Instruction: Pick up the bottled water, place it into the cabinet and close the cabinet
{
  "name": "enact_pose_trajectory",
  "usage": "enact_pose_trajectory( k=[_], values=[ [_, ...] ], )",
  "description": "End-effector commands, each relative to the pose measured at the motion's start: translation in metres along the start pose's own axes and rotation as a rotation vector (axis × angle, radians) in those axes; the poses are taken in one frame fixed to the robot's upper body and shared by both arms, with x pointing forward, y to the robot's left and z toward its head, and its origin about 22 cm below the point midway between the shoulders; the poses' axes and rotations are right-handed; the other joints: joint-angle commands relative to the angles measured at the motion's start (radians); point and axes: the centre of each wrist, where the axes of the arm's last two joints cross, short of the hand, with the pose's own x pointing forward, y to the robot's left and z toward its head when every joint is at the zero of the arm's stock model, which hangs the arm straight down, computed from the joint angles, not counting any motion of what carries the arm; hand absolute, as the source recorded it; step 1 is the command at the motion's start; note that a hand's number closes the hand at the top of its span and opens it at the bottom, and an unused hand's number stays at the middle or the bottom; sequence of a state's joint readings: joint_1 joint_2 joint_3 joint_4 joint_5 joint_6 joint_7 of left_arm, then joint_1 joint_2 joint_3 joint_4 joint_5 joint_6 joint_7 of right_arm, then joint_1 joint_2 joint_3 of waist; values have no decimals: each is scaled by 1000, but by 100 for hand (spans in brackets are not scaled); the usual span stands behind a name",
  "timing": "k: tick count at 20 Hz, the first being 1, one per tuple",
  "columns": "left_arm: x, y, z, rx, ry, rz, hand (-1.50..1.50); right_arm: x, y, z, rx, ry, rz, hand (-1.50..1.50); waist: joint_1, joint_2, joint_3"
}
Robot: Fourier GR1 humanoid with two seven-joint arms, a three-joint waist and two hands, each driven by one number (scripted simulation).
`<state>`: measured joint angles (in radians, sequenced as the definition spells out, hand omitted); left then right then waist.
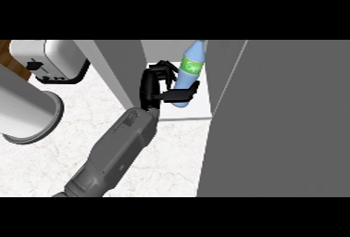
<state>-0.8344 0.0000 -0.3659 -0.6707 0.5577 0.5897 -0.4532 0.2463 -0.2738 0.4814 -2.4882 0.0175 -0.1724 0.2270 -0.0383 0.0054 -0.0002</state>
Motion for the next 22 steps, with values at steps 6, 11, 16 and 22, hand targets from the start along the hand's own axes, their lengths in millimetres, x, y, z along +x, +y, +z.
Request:
enact_pose_trajectory(
  k=[6, 11, 16, 22],
  values=[
    [-12, 22, -25, 101, -22, -152, 150, 12, 1, 16, 8, -24, -38, -150, -1, 1, 0],
    [-13, 17, -29, 143, -38, -163, 150, 13, -5, 20, 17, -16, -30, -150, -27, 9, 0],
    [7, 22, -52, 133, -79, -280, 150, 9, -7, 17, 31, -38, -28, -150, -29, 13, 0],
    [-9, 31, -44, 129, -30, -252, -150, 9, -7, 14, 21, -48, -36, -150, -28, 17, -1]
  ],
)
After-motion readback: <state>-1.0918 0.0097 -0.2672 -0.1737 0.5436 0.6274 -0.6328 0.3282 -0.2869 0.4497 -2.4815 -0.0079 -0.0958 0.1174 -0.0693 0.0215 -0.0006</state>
